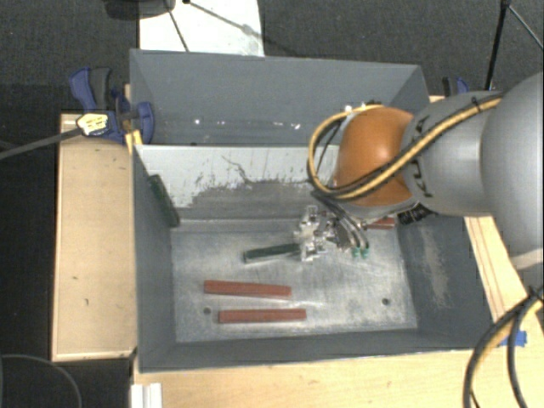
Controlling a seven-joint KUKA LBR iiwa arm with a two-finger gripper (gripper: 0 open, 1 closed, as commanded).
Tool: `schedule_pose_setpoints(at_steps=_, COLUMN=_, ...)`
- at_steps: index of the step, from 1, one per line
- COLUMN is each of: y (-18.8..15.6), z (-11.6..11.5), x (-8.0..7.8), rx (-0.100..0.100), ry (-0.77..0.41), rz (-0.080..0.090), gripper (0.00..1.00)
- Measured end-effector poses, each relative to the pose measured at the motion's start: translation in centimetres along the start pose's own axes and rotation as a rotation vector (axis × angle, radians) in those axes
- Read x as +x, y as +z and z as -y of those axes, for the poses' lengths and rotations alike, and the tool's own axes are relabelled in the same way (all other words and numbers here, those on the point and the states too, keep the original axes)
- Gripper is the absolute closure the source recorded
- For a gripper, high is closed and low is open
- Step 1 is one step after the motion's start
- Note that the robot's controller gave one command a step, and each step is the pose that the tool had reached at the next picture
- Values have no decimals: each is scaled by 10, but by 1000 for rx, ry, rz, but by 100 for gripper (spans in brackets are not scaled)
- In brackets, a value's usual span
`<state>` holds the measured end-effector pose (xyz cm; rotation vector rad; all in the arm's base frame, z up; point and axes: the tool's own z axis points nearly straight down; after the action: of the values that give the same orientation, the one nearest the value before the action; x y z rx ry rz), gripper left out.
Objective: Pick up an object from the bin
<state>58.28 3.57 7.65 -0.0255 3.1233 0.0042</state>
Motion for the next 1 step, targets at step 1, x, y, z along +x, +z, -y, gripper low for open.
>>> schedule_pose_setpoints(at_steps=1, y=0, z=0, x=0, rx=0, ry=0, rz=0, gripper=100)
